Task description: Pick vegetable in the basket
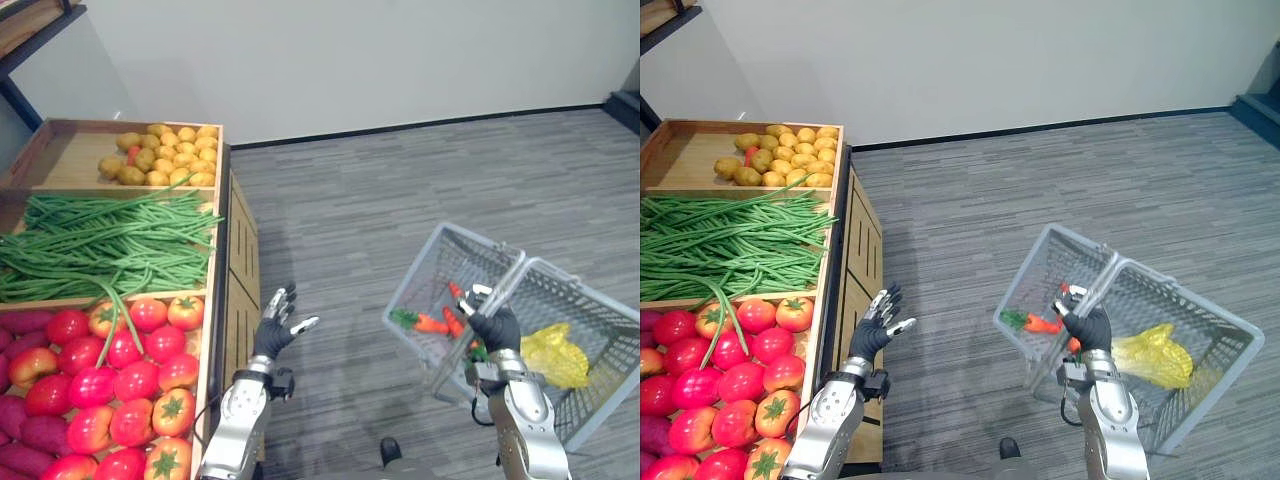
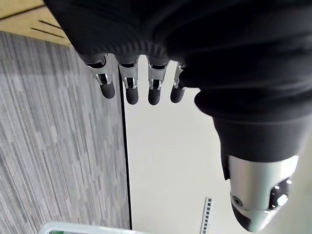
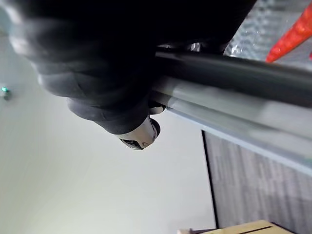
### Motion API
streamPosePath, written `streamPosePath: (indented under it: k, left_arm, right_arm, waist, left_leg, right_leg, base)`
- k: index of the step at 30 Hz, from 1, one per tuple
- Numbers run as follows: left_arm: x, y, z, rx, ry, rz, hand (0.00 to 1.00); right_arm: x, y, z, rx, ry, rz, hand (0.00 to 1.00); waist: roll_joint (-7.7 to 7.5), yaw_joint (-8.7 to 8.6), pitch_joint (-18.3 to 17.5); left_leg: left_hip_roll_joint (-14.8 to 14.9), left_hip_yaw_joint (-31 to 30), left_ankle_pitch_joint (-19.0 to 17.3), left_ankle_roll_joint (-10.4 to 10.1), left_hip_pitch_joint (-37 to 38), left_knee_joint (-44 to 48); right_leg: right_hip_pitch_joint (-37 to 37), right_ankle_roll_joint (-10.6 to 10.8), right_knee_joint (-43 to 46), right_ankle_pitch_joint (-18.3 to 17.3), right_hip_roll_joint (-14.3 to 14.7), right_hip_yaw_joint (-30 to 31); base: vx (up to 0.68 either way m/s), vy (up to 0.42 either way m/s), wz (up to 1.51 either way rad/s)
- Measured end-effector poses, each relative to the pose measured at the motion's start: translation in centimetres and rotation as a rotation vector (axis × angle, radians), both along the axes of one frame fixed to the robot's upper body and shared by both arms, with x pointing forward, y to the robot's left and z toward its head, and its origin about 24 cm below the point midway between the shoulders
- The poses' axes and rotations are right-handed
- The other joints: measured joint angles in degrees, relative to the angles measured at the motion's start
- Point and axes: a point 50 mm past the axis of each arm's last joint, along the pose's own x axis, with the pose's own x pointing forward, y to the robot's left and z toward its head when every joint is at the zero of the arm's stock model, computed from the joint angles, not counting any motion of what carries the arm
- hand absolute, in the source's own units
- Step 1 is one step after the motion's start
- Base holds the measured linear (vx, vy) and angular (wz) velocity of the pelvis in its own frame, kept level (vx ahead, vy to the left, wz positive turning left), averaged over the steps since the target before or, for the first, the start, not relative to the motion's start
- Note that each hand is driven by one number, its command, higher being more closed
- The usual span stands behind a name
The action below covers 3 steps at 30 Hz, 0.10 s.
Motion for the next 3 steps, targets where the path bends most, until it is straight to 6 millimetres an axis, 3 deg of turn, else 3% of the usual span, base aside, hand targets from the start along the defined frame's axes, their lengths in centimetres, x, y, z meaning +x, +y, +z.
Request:
streamPosePath:
  k: [3]
  left_arm:
    - [-1.1,1.4,-1.8,0.113,0.093,0.016,0.00]
  right_arm:
    - [-0.6,0.0,-1.5,-0.033,0.084,0.020,1.00]
  waist:
    - [0.04,0.13,-0.02]
  left_leg:
    - [-0.03,-0.75,0.14,-0.02,-0.37,0.01]
  right_leg:
    - [0.03,-0.08,-0.08,-0.05,-0.12,-0.68]
  base:
    - [-0.03,-0.026,0.12]
